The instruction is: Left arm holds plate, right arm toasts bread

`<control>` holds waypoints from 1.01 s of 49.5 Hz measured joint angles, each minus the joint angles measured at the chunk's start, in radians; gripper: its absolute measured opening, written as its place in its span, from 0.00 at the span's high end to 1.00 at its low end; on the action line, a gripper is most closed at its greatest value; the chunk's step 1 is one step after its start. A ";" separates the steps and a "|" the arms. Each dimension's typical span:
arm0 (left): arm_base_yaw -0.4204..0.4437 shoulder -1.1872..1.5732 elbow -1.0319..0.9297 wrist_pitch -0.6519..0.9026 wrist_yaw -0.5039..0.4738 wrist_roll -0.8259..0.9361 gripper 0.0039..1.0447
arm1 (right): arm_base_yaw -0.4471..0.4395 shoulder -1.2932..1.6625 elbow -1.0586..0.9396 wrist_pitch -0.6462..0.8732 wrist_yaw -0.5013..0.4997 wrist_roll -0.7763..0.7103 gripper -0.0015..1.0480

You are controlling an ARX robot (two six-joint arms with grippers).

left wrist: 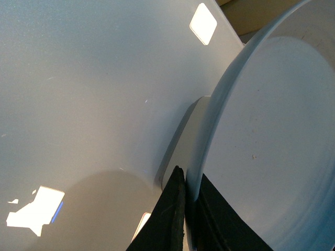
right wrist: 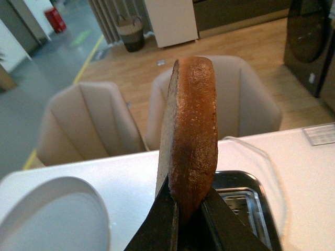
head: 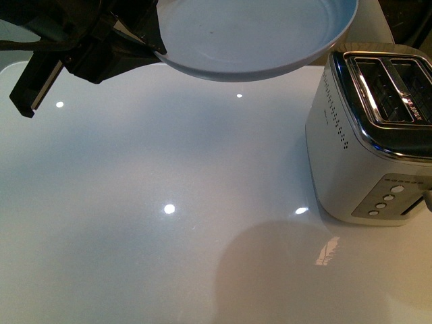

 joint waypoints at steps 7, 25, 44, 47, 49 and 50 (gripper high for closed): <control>0.000 0.000 0.000 0.000 0.000 0.000 0.97 | 0.016 0.037 0.018 -0.043 0.048 -0.161 0.97; 0.000 0.000 0.000 0.000 0.000 0.000 0.97 | 0.071 0.196 0.015 -0.135 0.138 -0.293 0.97; 0.000 0.000 0.000 0.000 0.000 0.000 0.97 | 0.079 0.263 0.035 -0.175 0.168 -0.262 0.97; 0.000 0.000 0.000 0.000 0.000 0.000 0.97 | 0.079 0.267 0.035 -0.169 0.168 -0.256 0.97; 0.000 0.000 0.000 0.000 0.000 0.000 0.97 | 0.078 0.273 0.035 -0.158 0.168 -0.253 0.97; 0.000 0.000 0.000 0.000 0.000 0.000 0.97 | 0.077 0.276 0.035 -0.154 0.168 -0.252 0.97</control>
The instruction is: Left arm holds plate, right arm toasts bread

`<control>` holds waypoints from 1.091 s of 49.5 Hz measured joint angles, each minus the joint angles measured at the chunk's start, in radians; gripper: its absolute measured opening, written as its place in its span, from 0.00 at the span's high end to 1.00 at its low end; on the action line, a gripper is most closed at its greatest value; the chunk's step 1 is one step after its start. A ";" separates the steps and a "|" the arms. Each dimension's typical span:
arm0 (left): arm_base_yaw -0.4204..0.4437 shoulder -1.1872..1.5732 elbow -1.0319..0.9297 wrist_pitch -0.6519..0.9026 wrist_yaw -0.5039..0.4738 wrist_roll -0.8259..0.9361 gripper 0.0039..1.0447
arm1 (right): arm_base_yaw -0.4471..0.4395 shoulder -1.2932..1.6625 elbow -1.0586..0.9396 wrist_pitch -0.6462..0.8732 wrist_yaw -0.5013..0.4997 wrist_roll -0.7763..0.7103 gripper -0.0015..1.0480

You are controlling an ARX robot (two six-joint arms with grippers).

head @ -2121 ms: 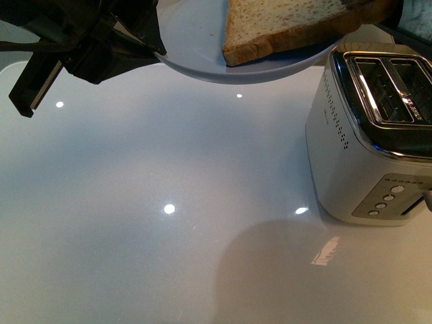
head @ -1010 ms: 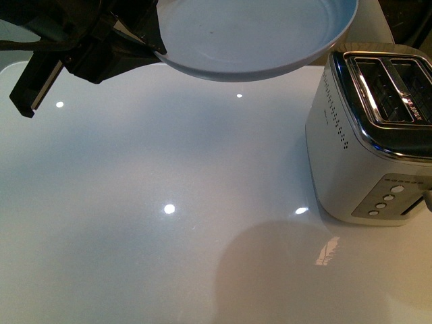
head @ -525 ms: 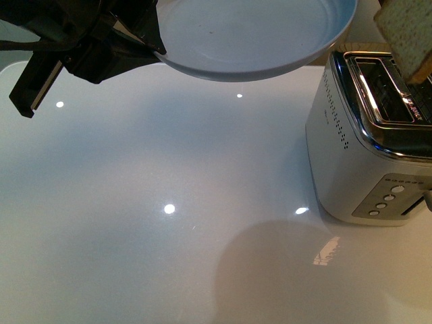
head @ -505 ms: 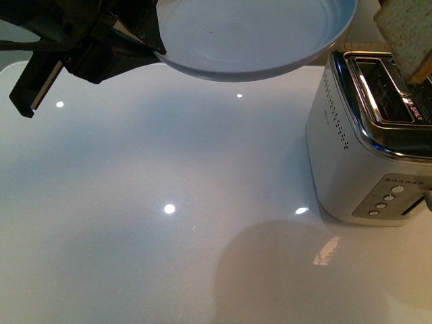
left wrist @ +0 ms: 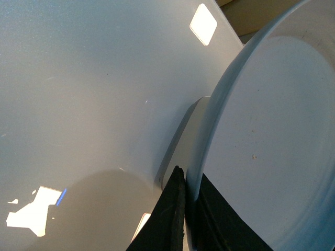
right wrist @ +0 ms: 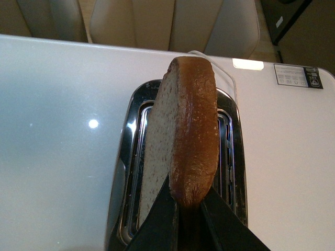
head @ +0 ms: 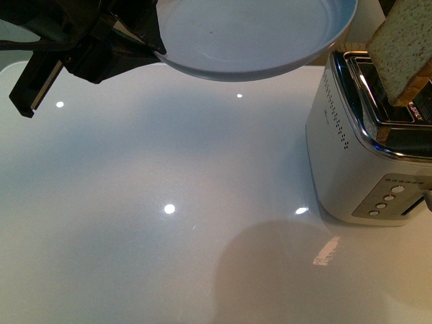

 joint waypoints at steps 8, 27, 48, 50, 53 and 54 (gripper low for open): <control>0.000 0.000 0.000 0.000 0.000 -0.001 0.97 | -0.008 0.033 0.000 0.014 0.000 0.003 0.97; 0.000 0.000 0.000 0.000 0.000 -0.001 0.97 | -0.012 0.092 -0.007 0.065 0.022 -0.006 0.97; 0.000 0.000 0.000 0.000 0.000 -0.001 0.97 | -0.030 0.162 -0.088 0.146 -0.033 -0.020 0.89; 0.000 0.000 0.000 0.000 0.000 -0.001 0.97 | -0.033 0.162 -0.094 0.154 -0.040 -0.020 0.83; 0.000 0.000 0.000 0.000 0.000 -0.001 0.97 | -0.039 0.162 -0.105 0.164 -0.043 -0.020 0.71; 0.000 0.000 0.000 0.000 0.000 -0.001 0.97 | -0.040 0.162 -0.107 0.167 -0.045 -0.020 0.67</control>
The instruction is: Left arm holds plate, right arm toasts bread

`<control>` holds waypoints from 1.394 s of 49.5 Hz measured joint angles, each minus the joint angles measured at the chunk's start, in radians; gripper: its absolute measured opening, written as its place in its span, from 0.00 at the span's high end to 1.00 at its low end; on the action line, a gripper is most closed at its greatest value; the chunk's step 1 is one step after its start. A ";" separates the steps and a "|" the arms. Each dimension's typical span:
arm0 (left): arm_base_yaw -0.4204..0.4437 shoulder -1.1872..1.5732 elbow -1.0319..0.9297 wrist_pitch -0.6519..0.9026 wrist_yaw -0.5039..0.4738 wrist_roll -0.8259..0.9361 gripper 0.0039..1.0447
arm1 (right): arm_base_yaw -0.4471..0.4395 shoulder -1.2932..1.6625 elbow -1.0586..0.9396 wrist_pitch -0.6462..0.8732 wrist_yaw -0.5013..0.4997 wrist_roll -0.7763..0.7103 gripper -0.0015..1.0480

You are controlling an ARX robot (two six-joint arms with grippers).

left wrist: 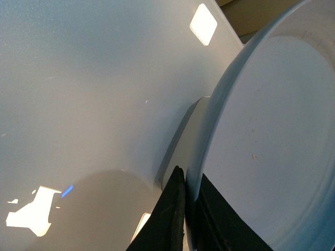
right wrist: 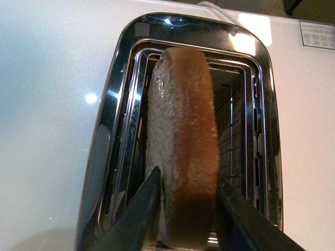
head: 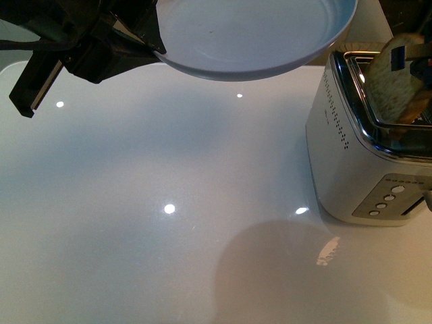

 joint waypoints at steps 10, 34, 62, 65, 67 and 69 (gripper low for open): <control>0.000 0.000 0.000 0.000 0.000 0.000 0.97 | -0.019 -0.075 -0.027 0.000 -0.068 0.001 0.33; -0.001 -0.001 0.001 0.000 0.002 0.000 0.97 | -0.181 -0.553 -0.475 0.531 -0.222 0.008 0.39; 0.001 -0.002 0.001 0.000 0.000 0.000 0.97 | -0.181 -0.879 -0.720 0.475 -0.222 0.013 0.98; 0.001 -0.002 0.001 0.000 0.000 0.000 0.97 | -0.181 -0.907 -0.729 0.457 -0.221 0.013 0.98; 0.001 -0.002 0.001 0.000 0.000 0.000 0.97 | -0.181 -0.929 -0.736 0.442 -0.221 0.013 0.98; 0.001 -0.002 0.001 0.000 0.000 0.000 0.97 | -0.181 -0.945 -0.740 0.430 -0.221 0.013 0.98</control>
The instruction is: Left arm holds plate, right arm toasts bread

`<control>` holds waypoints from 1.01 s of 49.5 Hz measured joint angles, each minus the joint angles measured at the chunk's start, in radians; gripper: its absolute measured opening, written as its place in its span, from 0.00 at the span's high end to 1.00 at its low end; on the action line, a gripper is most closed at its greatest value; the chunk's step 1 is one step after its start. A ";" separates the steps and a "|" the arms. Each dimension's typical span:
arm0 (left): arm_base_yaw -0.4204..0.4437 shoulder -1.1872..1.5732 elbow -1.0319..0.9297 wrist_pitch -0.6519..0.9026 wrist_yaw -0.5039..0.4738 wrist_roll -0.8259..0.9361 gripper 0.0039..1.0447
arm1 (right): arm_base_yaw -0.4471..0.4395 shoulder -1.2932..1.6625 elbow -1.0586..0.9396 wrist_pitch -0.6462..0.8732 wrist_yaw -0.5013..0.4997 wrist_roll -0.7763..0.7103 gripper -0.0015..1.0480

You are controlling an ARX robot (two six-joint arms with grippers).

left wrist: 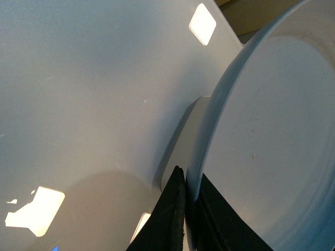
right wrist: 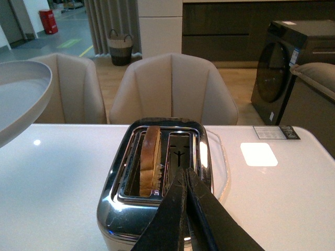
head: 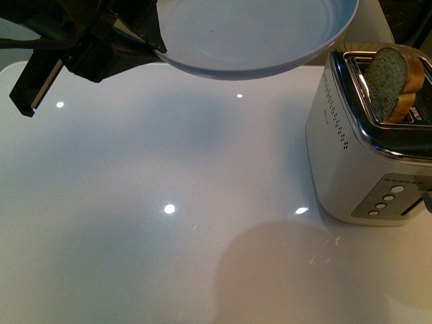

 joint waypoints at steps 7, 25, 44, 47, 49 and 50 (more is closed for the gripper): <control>0.000 0.000 0.000 0.000 0.000 0.000 0.97 | 0.000 -0.060 -0.016 -0.043 0.000 0.000 0.98; 0.000 0.000 0.001 0.000 0.000 0.000 0.97 | 0.000 -0.226 -0.048 -0.153 0.000 0.001 0.98; 0.000 0.000 0.001 0.000 0.000 0.000 0.97 | 0.000 -0.387 -0.048 -0.311 0.000 0.001 0.98; 0.000 0.000 0.001 0.000 0.000 0.000 0.97 | 0.000 -0.406 -0.048 -0.330 0.000 0.001 0.98; 0.000 0.000 0.001 0.000 0.000 0.000 0.97 | 0.000 -0.415 -0.048 -0.338 0.000 0.001 0.98; 0.000 0.000 0.001 0.000 0.000 0.000 0.97 | 0.000 -0.417 -0.048 -0.341 0.000 0.001 0.98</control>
